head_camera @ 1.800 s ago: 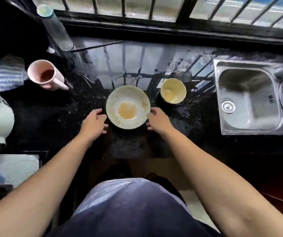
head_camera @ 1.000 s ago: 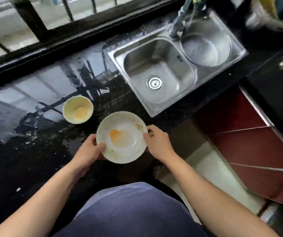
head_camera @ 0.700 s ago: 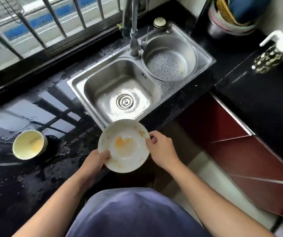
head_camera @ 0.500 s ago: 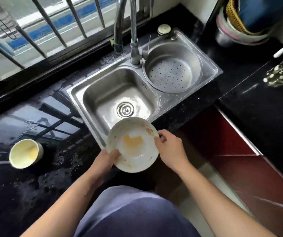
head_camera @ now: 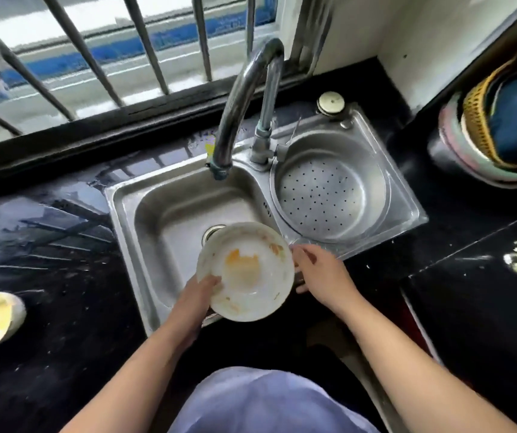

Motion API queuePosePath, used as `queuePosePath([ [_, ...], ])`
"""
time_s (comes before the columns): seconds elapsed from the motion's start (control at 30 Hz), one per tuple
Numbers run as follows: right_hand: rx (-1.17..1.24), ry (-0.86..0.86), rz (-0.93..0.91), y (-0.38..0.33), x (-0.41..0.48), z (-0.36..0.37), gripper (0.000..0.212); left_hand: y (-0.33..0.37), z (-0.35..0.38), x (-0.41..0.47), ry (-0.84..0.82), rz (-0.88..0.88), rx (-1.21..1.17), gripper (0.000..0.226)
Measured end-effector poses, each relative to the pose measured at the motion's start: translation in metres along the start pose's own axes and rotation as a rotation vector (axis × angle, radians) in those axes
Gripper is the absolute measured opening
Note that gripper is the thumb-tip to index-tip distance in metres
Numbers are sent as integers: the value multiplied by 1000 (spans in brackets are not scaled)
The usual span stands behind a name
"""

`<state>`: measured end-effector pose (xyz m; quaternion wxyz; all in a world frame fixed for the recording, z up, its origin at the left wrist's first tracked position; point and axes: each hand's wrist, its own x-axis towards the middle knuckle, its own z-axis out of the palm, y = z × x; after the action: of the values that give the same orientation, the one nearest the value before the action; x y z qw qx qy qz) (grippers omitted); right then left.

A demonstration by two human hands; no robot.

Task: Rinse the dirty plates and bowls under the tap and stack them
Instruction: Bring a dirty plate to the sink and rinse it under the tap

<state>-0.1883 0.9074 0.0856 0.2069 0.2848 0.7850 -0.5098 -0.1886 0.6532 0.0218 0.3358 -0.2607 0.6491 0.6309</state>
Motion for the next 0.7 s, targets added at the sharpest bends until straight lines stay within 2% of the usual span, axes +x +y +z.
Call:
queuePosePath([
  [0.17, 48, 82, 3, -58, 99, -35, 22, 20, 15, 16, 135, 37, -103, 24],
  [0.33, 32, 78, 73, -128, 207, -50, 61, 27, 28, 28, 227, 45, -212, 24],
  [0.47, 79, 23, 129, -148, 257, -42, 44, 27, 38, 31, 289, 45, -280, 27],
  [0.53, 21, 56, 86, -143, 268, -41, 32, 26, 44, 33, 328, 36, -322, 26],
  [0.7, -158, 112, -43, -138, 281, -38, 25, 24, 51, 38, 408, 22, -399, 25],
])
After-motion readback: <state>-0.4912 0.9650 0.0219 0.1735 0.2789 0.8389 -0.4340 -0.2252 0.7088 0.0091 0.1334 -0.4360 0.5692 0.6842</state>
